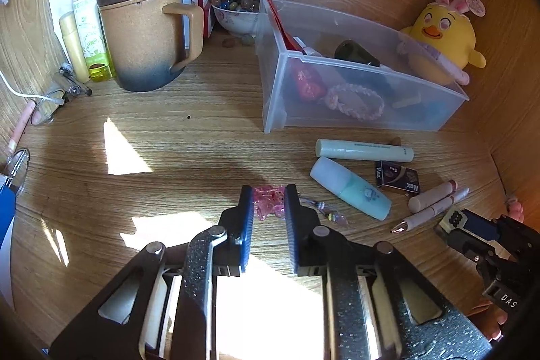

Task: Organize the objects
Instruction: 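Grasp the black-dotted square tile with the right gripper while the left gripper grasps the pink charm, then lower the dotted tile and pink charm into the clear bin and release both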

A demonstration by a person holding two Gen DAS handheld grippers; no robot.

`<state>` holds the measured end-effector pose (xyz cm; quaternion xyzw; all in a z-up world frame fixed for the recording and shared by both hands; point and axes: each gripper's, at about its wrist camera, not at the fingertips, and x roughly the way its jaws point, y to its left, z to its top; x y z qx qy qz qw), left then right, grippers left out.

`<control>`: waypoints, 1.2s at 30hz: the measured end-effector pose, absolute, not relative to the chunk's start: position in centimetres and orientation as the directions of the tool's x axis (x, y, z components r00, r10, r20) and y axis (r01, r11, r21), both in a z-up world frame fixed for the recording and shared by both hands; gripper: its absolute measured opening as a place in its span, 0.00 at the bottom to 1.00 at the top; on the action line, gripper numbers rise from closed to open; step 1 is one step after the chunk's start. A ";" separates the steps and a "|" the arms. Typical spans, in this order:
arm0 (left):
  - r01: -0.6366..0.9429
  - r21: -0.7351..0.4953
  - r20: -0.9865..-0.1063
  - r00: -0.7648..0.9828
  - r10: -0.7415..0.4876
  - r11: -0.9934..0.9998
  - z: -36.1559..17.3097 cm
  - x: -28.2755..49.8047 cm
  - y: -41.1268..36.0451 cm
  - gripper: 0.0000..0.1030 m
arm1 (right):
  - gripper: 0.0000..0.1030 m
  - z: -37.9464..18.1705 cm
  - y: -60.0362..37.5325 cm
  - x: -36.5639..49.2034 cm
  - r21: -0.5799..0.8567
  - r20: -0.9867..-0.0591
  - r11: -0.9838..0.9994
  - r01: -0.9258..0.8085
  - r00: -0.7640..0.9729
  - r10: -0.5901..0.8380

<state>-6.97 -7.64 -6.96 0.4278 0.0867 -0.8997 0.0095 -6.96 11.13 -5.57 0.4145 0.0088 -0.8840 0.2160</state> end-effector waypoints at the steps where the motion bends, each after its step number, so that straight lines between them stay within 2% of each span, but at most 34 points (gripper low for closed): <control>1: 0.091 -0.147 -0.766 -0.641 0.055 -0.985 -6.7 -6.9 -7.6 0.17 | 0.31 -5.4 11.1 -6.9 0.162 -0.734 -0.907 0.389 -0.567 -0.374; 11: 0.056 -0.127 -0.691 -0.721 0.048 -0.990 -3.0 -6.1 -5.7 0.17 | 0.30 -3.0 11.5 -7.1 0.158 -0.686 -0.902 0.402 -0.613 -0.393; 22: 0.034 -0.175 -0.623 -0.778 0.083 -0.984 -0.2 -6.4 -5.2 0.17 | 0.30 -0.3 12.3 -8.4 0.155 -0.620 -0.909 0.387 -0.678 -0.394; 36: 0.018 -0.180 -0.542 -0.836 0.084 -0.984 3.7 -8.0 -5.3 0.17 | 0.30 2.1 12.3 -10.7 0.149 -0.556 -0.915 0.376 -0.733 -0.392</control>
